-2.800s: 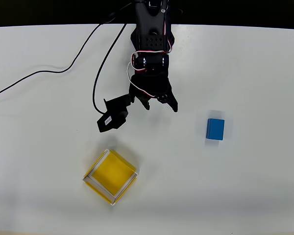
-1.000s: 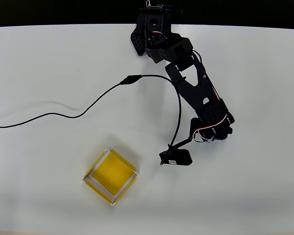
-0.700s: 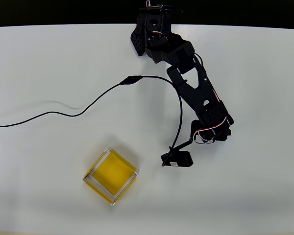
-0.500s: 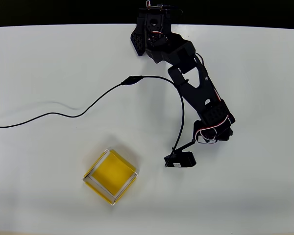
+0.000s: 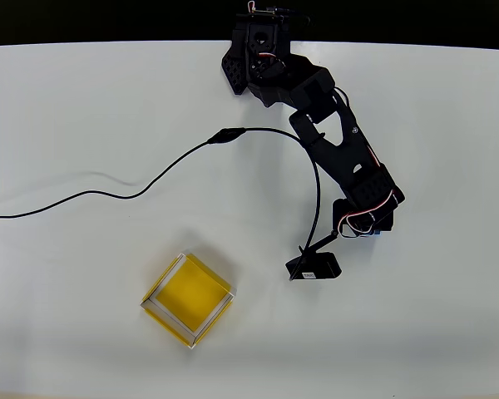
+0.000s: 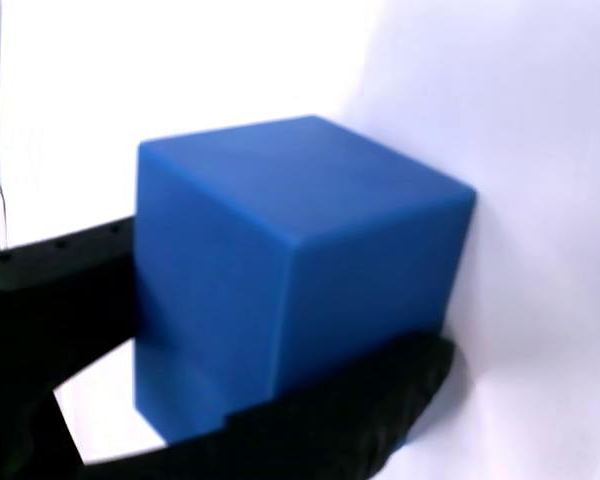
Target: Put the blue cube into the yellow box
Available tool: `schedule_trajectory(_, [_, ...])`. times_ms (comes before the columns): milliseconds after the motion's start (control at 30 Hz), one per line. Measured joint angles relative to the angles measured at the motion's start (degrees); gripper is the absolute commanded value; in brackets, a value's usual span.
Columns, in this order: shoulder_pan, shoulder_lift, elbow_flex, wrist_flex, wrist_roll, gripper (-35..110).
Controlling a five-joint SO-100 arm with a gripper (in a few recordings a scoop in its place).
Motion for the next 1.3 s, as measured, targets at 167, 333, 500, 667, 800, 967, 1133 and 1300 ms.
schedule_trajectory(167, [2.02,1.85,2.11,0.09,-4.04,13])
schedule_trajectory(333, [6.86,5.8,3.96,0.26,-9.14,12])
schedule_trajectory(500, [13.18,14.85,6.68,0.44,-15.29,12])
schedule_trajectory(667, [19.42,24.61,8.09,0.44,-20.83,12])
schedule_trajectory(800, [25.75,31.73,8.09,0.26,-26.1,12])
schedule_trajectory(967, [35.77,34.72,8.09,-4.13,-32.43,11])
schedule_trajectory(1133, [43.59,33.75,7.21,-8.88,-36.39,11])
schedule_trajectory(1300, [48.96,27.77,2.46,-13.1,-38.58,11])
